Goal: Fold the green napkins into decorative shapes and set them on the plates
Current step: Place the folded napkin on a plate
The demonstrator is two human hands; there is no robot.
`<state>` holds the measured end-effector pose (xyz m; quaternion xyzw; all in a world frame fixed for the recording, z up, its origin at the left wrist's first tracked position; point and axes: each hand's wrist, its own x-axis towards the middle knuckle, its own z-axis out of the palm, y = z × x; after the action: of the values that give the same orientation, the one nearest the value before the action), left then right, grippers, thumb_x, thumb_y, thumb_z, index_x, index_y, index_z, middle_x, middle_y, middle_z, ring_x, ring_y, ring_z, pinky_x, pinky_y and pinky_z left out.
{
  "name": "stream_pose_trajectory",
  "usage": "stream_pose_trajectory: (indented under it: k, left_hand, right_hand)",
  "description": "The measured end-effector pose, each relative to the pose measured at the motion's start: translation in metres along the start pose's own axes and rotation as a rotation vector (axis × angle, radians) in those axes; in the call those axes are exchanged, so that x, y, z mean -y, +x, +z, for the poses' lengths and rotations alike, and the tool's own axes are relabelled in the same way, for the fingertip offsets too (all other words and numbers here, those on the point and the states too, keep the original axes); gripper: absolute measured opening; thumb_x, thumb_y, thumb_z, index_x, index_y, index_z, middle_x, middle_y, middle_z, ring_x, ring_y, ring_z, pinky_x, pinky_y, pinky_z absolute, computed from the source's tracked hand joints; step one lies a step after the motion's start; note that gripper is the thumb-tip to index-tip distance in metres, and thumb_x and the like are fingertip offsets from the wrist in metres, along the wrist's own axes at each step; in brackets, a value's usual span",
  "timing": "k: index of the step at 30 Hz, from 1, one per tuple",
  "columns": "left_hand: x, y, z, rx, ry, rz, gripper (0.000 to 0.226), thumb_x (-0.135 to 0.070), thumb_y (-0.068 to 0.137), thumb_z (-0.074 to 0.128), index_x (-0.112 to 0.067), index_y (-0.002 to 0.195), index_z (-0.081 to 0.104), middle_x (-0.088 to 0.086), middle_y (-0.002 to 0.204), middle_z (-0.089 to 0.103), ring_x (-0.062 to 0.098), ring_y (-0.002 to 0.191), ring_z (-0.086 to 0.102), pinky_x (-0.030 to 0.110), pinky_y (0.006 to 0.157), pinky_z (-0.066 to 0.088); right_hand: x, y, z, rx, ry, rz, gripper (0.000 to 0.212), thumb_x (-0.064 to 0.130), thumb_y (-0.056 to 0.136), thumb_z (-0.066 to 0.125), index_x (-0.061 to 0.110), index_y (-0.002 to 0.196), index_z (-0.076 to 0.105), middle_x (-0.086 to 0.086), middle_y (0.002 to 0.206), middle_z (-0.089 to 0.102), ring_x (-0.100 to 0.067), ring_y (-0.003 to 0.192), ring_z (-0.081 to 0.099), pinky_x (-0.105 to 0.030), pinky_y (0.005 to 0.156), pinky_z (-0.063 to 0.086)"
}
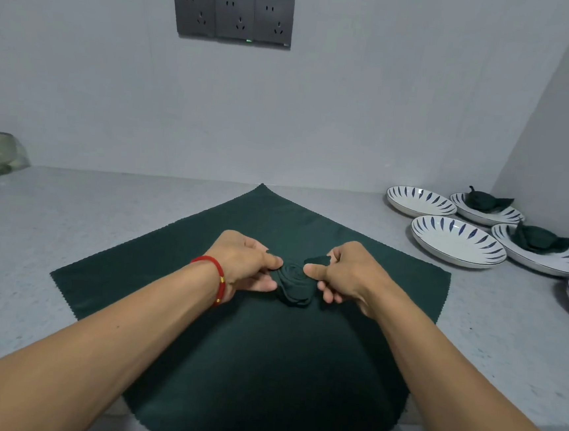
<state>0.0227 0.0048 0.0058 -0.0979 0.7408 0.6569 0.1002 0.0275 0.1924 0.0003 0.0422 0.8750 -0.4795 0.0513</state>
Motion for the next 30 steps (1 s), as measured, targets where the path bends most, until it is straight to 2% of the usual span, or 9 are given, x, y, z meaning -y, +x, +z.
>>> stream_pose_trajectory:
  k: [4,7,13,16,19,21,24,27,30]
  left_hand:
    - [-0.011,0.011,0.023,-0.086,0.065,0.105,0.017,0.004,0.079,0.078,-0.003,0.087,0.064,0.008,0.057,0.066,0.025,0.052,0.07,0.039,0.069,0.064]
    - [-0.027,0.024,0.052,-0.157,0.21,0.223,0.014,0.002,0.077,0.076,-0.009,0.079,0.067,0.006,0.06,0.072,0.025,0.055,0.073,0.032,0.069,0.063]
    - [-0.07,0.085,0.137,-0.185,0.366,0.419,0.01,-0.002,0.076,0.072,-0.01,0.071,0.07,0.004,0.06,0.071,0.018,0.046,0.07,0.032,0.067,0.063]
    - [-0.091,0.127,0.184,-0.141,0.317,0.44,0.013,-0.001,0.077,0.074,-0.011,0.071,0.07,0.006,0.067,0.073,0.02,0.047,0.07,0.035,0.064,0.063]
    - [-0.11,0.178,0.231,-0.092,0.292,0.417,0.01,-0.001,0.079,0.076,-0.01,0.076,0.073,0.009,0.076,0.074,0.02,0.049,0.071,0.031,0.058,0.063]
    - [-0.119,0.21,0.255,-0.062,0.274,0.395,0.008,-0.002,0.08,0.075,-0.01,0.079,0.074,0.009,0.08,0.075,0.021,0.052,0.072,0.032,0.061,0.063]
    - [-0.129,0.262,0.29,-0.025,0.271,0.392,0.005,-0.005,0.08,0.076,-0.01,0.081,0.075,0.008,0.082,0.075,0.021,0.053,0.072,0.033,0.069,0.064]
    - [-0.138,0.306,0.319,-0.018,0.296,0.403,0.005,-0.009,0.082,0.078,-0.008,0.085,0.074,0.007,0.085,0.075,0.019,0.05,0.07,0.032,0.067,0.063]
    - [-0.143,0.341,0.341,-0.016,0.353,0.426,0.009,-0.008,0.081,0.08,-0.007,0.082,0.071,0.009,0.086,0.073,0.023,0.055,0.072,0.034,0.065,0.064]
  right_hand:
    - [-0.003,0.006,-0.022,-0.095,-0.006,-0.031,0.038,0.014,0.087,0.076,0.016,0.075,0.039,-0.008,0.055,0.061,-0.016,0.035,0.049,-0.022,0.038,0.036]
    - [-0.005,0.019,-0.043,-0.191,-0.066,-0.046,0.03,0.013,0.086,0.074,0.014,0.073,0.046,-0.008,0.054,0.063,-0.017,0.033,0.05,-0.022,0.04,0.039]
    - [-0.023,0.077,-0.115,-0.392,-0.135,-0.05,0.036,0.021,0.081,0.077,0.014,0.062,0.047,-0.012,0.056,0.07,-0.025,0.049,0.061,-0.039,0.06,0.053]
    - [-0.04,0.115,-0.159,-0.476,-0.065,-0.045,0.038,0.015,0.079,0.077,0.013,0.056,0.046,-0.017,0.057,0.069,-0.025,0.045,0.055,-0.033,0.051,0.044]
    - [-0.063,0.16,-0.198,-0.49,0.031,-0.012,0.031,0.01,0.081,0.075,0.011,0.066,0.048,-0.01,0.053,0.064,-0.022,0.039,0.05,-0.024,0.04,0.036]
    - [-0.077,0.19,-0.217,-0.498,0.097,0.019,0.03,0.008,0.084,0.075,0.012,0.07,0.048,-0.009,0.053,0.06,-0.02,0.037,0.048,-0.023,0.038,0.034]
    - [-0.094,0.238,-0.242,-0.548,0.066,0.024,0.034,0.011,0.084,0.075,0.013,0.064,0.047,-0.014,0.056,0.063,-0.022,0.042,0.052,-0.026,0.044,0.04]
    - [-0.104,0.284,-0.262,-0.587,0.019,0.015,0.038,0.014,0.083,0.075,0.013,0.056,0.049,-0.023,0.066,0.071,-0.025,0.051,0.057,-0.035,0.055,0.048]
    - [-0.116,0.319,-0.274,-0.582,-0.036,0.065,0.034,0.016,0.085,0.074,0.011,0.058,0.053,-0.02,0.068,0.072,-0.025,0.052,0.059,-0.037,0.062,0.053]
